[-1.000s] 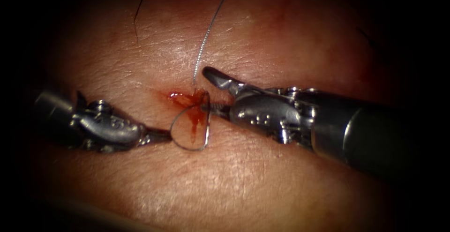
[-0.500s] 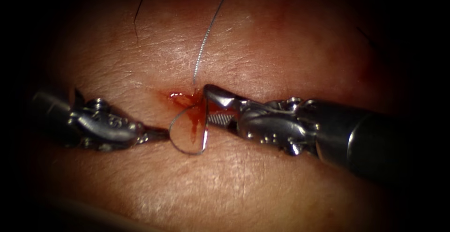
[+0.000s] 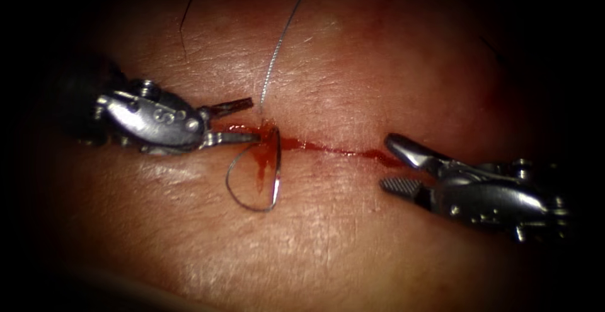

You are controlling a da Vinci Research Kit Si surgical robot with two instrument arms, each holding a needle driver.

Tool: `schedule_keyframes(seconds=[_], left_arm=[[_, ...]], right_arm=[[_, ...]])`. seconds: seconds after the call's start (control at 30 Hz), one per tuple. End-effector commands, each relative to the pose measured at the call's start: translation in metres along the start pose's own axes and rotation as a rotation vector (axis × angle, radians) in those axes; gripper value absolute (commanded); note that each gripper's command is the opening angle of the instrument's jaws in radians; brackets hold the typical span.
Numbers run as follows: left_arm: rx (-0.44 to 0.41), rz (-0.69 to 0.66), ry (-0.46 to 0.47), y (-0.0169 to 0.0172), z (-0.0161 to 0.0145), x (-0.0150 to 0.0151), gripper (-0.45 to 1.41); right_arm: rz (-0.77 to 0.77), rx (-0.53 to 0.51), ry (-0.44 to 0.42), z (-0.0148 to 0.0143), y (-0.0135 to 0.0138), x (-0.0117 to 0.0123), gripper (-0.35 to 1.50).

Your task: Wound Closure

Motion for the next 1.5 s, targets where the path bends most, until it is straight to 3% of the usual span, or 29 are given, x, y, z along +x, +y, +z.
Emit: schedule_keyframes(seconds=[0.03, 0.2, 0.4, 0.53, 0.67, 0.9, 1.13, 1.23, 1.27, 1.3, 1.33, 1.5], left_arm=[[0.0, 0.004, -0.003, 0.0006, 0.0004, -0.0006, 0.74], [-0.018, 0.007, -0.042, 0.0007, 0.0012, -0.0022, 0.83], [-0.051, 0.005, -0.094, 0.0006, 0.0015, -0.0039, 0.66], [-0.035, 0.007, -0.099, 0.0007, 0.0028, -0.0041, 0.63], [-0.036, 0.009, -0.093, 0.0001, 0.0048, -0.0044, 0.47], [-0.051, 0.02, -0.127, -0.0015, 0.0055, -0.0069, 0.46], [-0.062, 0.005, -0.116, -0.0009, 0.0066, -0.0074, 0.39], [-0.067, 0.004, -0.114, -0.0011, 0.0065, -0.0072, 0.27], [-0.066, -0.025, -0.113, -0.0012, 0.0065, -0.0073, -0.13], [-0.066, -0.025, -0.113, -0.0012, 0.0065, -0.0073, -0.13], [-0.073, -0.043, -0.109, -0.0012, 0.0064, -0.0073, -0.45], [-0.116, -0.076, -0.116, -0.0011, 0.0063, -0.0074, -0.45]], right_arm=[[0.003, -0.001, 0.003, 0.0006, -0.0005, -0.0001, 1.48], [0.015, -0.008, 0.007, 0.0006, -0.0014, 0.0004, 1.48], [0.021, -0.008, 0.009, 0.0011, -0.0016, 0.0008, 1.48], [0.021, -0.01, 0.007, 0.0014, -0.0016, 0.001, 1.48], [0.031, -0.01, 0.012, 0.0017, -0.002, 0.0014, 1.48], [0.031, -0.008, 0.016, 0.0018, -0.0021, 0.0019, 1.48], [0.03, -0.007, 0.02, 0.0021, -0.0023, 0.002, 1.48], [0.029, -0.008, 0.02, 0.0021, -0.0024, 0.002, 1.48], [0.029, -0.008, 0.02, 0.0021, -0.0024, 0.002, 1.48], [0.029, -0.008, 0.02, 0.0021, -0.0024, 0.002, 1.48], [0.029, -0.008, 0.02, 0.0021, -0.0024, 0.002, 1.46], [0.041, -0.008, 0.02, 0.0024, -0.0023, 0.0021, 1.46]])
